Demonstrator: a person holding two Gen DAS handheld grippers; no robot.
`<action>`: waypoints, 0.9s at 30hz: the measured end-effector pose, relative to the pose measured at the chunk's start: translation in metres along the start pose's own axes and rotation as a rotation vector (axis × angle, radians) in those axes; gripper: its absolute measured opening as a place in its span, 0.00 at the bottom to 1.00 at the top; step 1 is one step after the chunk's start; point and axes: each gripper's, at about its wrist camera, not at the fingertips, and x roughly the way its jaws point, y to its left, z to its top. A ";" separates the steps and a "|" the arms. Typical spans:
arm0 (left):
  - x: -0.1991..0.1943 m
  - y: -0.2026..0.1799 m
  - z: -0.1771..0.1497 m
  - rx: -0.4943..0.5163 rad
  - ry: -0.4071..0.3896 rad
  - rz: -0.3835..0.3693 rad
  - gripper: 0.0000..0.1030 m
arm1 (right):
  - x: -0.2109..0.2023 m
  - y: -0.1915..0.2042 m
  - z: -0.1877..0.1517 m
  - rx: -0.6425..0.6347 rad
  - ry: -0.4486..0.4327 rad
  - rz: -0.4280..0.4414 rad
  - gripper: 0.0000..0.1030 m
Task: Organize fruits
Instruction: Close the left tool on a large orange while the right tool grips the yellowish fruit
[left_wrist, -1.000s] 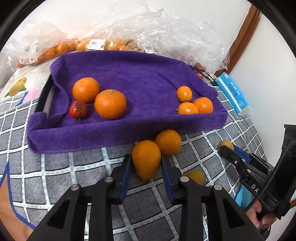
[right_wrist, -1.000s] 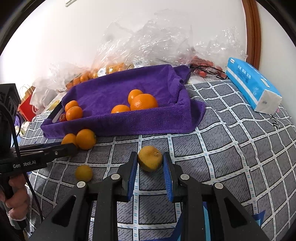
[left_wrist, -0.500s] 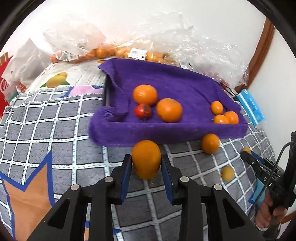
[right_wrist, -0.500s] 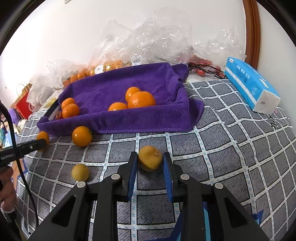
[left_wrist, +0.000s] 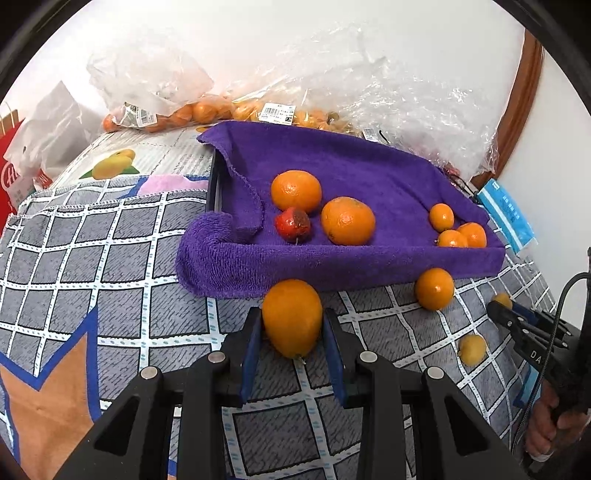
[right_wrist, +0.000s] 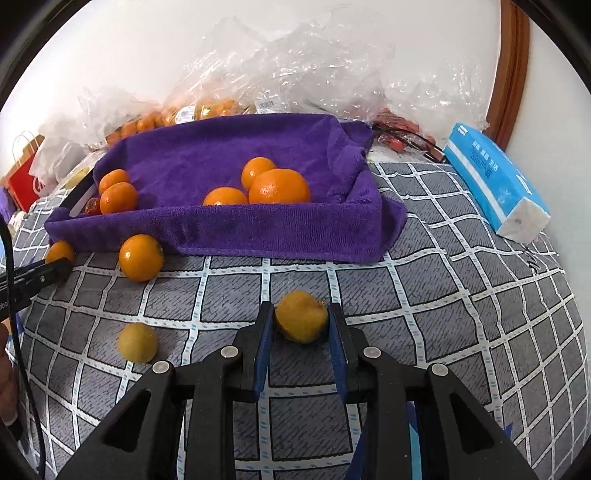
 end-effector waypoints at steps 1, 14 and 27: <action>-0.001 0.001 -0.001 -0.005 -0.004 -0.004 0.30 | -0.001 0.000 -0.001 0.001 -0.003 -0.002 0.27; -0.044 -0.001 -0.007 -0.007 -0.231 -0.014 0.30 | -0.034 -0.009 -0.005 0.050 -0.173 -0.024 0.27; -0.046 0.000 -0.008 -0.023 -0.249 -0.031 0.30 | -0.046 -0.005 -0.006 0.046 -0.223 -0.023 0.27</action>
